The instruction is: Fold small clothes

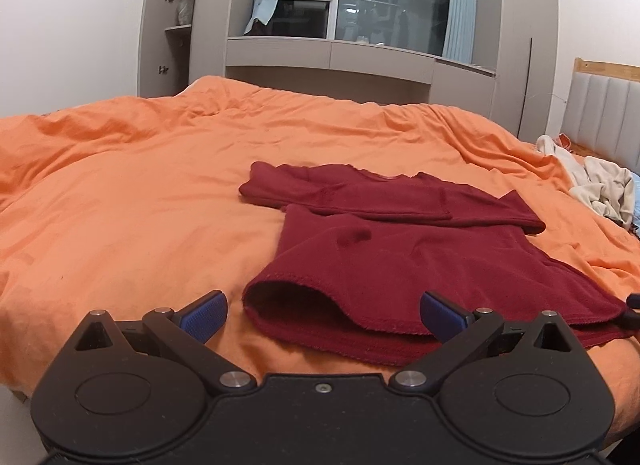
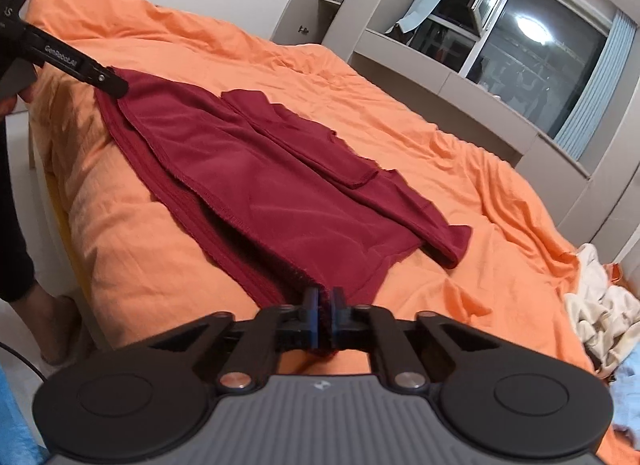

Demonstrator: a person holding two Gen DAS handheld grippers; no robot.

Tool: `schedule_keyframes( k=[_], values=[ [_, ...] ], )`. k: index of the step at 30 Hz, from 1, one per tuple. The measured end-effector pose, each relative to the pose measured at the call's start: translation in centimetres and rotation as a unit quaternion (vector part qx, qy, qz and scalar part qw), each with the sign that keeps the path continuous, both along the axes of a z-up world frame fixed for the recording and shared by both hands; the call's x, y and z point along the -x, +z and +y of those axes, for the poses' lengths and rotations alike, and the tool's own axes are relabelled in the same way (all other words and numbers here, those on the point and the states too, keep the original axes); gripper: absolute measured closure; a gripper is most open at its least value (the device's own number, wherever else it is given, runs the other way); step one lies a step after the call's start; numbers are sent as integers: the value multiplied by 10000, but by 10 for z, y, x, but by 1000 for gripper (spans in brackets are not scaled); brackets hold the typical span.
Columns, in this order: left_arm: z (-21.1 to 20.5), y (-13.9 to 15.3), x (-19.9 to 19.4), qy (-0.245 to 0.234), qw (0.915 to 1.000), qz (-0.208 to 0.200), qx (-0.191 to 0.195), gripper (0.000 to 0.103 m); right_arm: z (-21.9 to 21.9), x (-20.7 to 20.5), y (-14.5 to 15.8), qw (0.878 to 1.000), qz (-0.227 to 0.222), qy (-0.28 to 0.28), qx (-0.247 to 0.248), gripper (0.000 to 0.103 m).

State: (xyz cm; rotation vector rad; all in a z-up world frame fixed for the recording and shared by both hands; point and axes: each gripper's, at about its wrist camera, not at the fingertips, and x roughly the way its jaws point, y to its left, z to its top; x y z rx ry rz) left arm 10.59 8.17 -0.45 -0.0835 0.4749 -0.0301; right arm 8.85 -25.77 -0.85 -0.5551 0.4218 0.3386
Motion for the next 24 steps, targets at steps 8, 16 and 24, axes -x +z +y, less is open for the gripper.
schedule_keyframes(
  k=[8,16,24],
  values=[
    [1,0,1,-18,10000,41,-21,1,-23,13,13,9977,-427,-504,178,100],
    [-3,3,6,-379,9992,127,67,1,-25,8,6,9989,-55,-328,338,99],
    [-24,17,5,-1148,9904,228,-740,1,-28,12,11,9996,116,-108,240,62]
  ],
)
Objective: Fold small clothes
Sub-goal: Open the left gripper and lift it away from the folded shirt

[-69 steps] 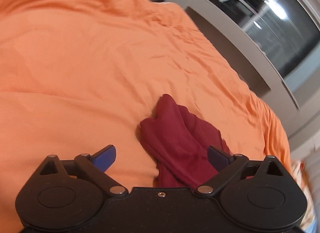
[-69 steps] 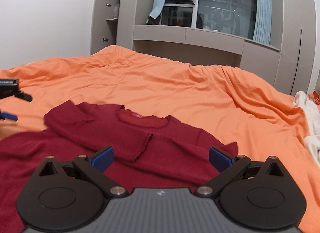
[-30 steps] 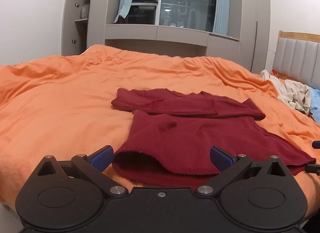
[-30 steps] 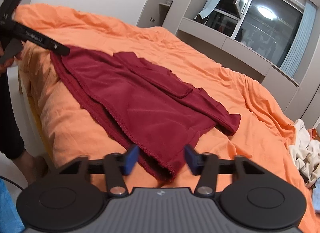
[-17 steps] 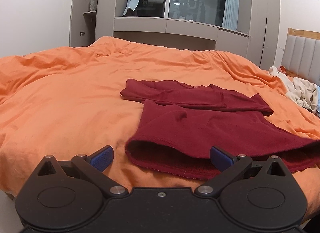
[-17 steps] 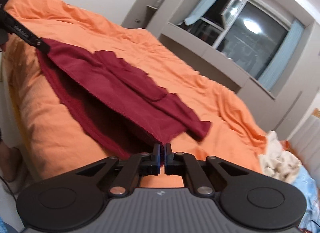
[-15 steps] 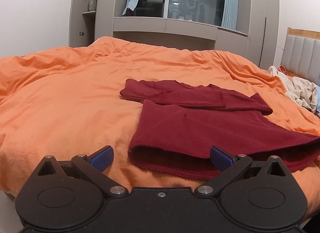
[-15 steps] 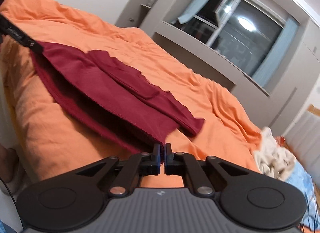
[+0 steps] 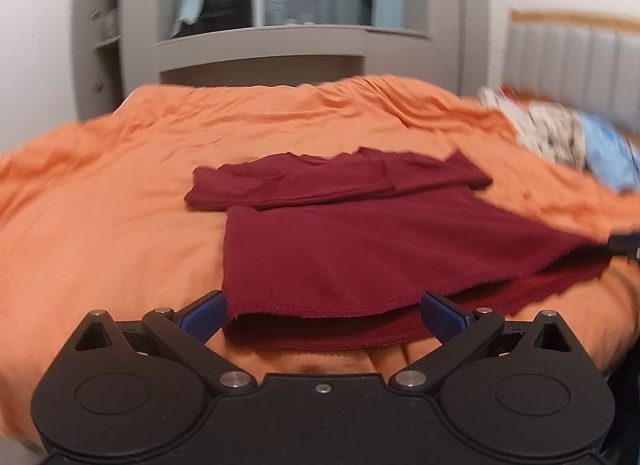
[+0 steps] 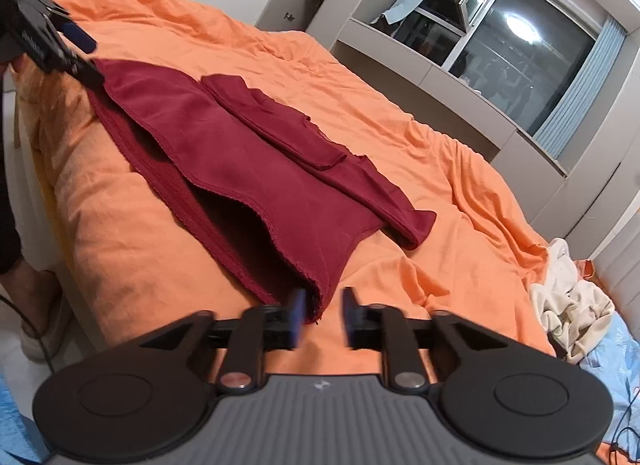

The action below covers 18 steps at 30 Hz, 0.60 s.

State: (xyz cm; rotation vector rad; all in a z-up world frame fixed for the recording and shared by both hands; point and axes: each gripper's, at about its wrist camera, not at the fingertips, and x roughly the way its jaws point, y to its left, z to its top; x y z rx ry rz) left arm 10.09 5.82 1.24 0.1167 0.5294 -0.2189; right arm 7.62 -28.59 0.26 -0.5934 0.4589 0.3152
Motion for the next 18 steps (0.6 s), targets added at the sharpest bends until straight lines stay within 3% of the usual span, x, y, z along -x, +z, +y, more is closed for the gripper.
schedule_keyframes(
  k=[1,4,9,18],
  values=[
    [-4,1,-1,-108,9997,14,-206,1,0,3,1,10000,20,78,-23,55],
    [-14,-1,-3,-417,9959,78,-798,1,2,7,2,9996,64,267,81,49],
    [-25,-10,-7,-715,9808,54,-1812,1,10,-1,-7,9989,140,313,312,48],
    [-23,-19,-22,-676,9666,207,-2463,1,16,-13,-19,9983,24,200,541,43]
  ],
)
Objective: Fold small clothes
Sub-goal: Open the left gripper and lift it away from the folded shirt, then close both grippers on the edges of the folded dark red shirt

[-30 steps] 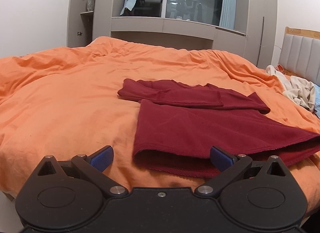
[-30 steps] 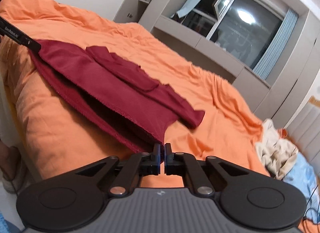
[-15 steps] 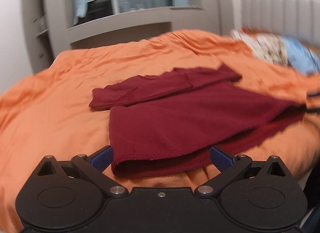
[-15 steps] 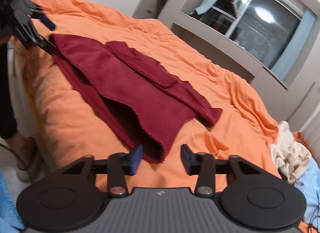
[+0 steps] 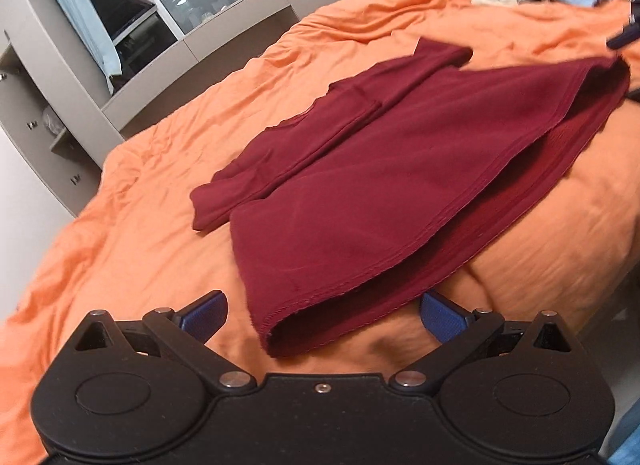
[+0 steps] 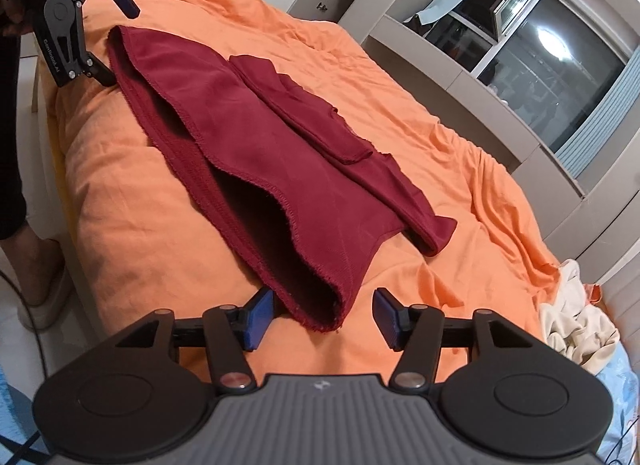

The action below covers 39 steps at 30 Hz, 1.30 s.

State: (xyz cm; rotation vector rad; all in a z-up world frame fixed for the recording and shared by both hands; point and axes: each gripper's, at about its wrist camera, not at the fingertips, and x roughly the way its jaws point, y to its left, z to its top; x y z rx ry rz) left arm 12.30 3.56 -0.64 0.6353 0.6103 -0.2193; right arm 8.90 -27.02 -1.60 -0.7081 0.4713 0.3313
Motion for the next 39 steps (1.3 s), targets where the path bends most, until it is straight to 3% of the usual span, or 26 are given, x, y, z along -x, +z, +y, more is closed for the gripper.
schedule_keyframes(
  k=[6,11,18,21,23,26,39],
  values=[
    [-3,0,2,-139,9990,-335,-277,5,0,-5,1,9998,-130,17,-116,47],
    [-2,5,6,-268,9985,-438,-178,28,3,-9,-2,9998,-75,101,-147,54],
    [2,8,3,-398,9981,-476,-66,51,5,-14,-4,9997,-46,95,-224,65],
    [1,8,1,-519,9978,-418,-58,64,6,-16,-5,9996,-32,25,-274,81],
    [1,7,-1,-603,9975,-357,-7,83,6,-16,-3,9994,-67,1,-343,92],
    [-1,6,-1,-665,9969,-418,-15,95,6,-12,-2,9988,-276,-42,-393,97],
    [2,56,29,-378,9823,-1700,687,98,-15,21,39,9815,-1612,-381,-957,98]
  ],
)
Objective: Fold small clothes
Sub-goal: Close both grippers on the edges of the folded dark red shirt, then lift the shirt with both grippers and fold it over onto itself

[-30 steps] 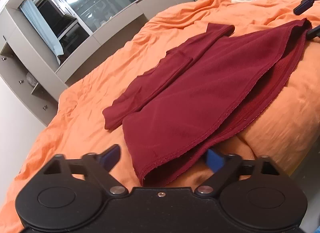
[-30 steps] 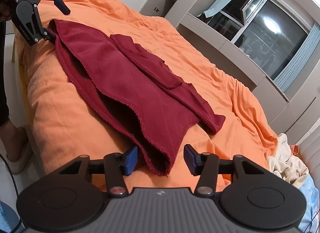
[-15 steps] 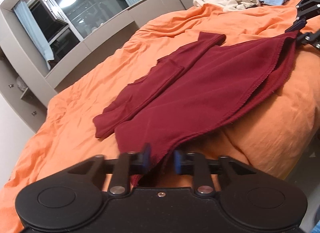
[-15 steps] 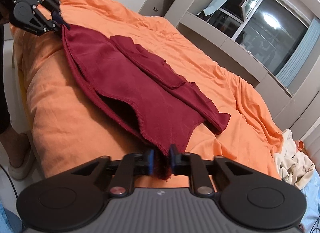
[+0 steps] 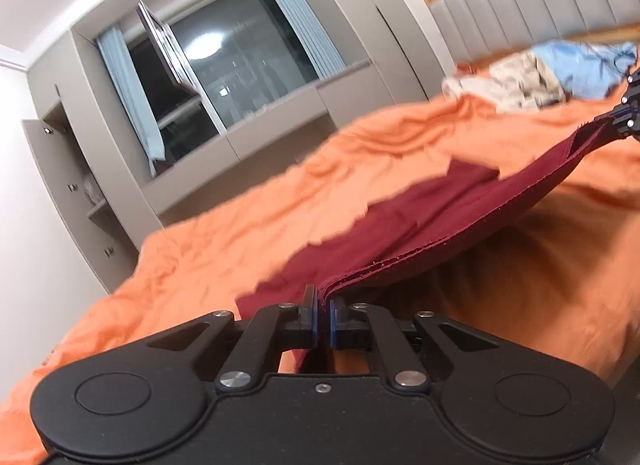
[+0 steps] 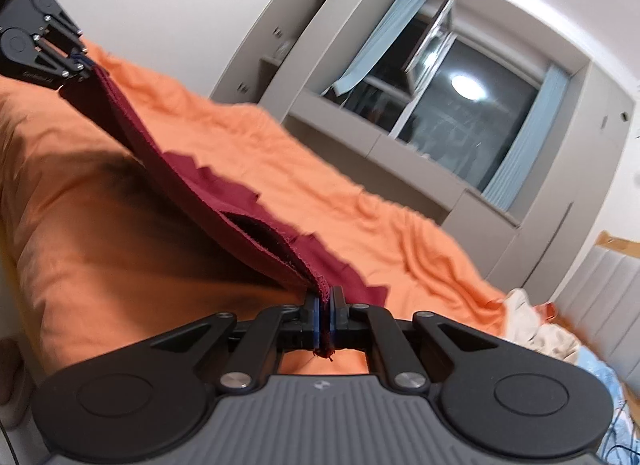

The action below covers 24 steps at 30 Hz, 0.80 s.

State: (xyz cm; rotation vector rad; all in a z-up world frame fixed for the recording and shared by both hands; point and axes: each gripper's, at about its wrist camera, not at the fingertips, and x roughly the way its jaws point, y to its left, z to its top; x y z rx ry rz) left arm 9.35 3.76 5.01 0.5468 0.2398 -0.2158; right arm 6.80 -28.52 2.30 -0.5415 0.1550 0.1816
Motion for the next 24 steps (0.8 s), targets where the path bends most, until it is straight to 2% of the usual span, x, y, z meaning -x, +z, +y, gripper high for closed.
schedule_keyframes(
  k=[3,6,9,13,18,24],
  values=[
    [-4,14,18,-85,9997,-237,66,98,-9,17,15,9997,-206,-54,-149,98],
    [-7,29,36,-185,9992,-300,197,98,-17,38,32,9987,-361,-39,-344,98],
    [-11,43,57,-226,9985,-328,376,98,-23,65,46,9975,-617,-16,-341,98],
    [-14,60,86,-283,9971,-380,603,98,-28,83,56,9973,-619,28,-384,98],
    [-15,59,99,-314,9966,-217,727,98,-29,70,57,9977,-552,27,-404,98],
    [-20,66,69,-224,9951,-361,889,98,-29,12,69,9954,-766,-22,-578,98]
  ],
)
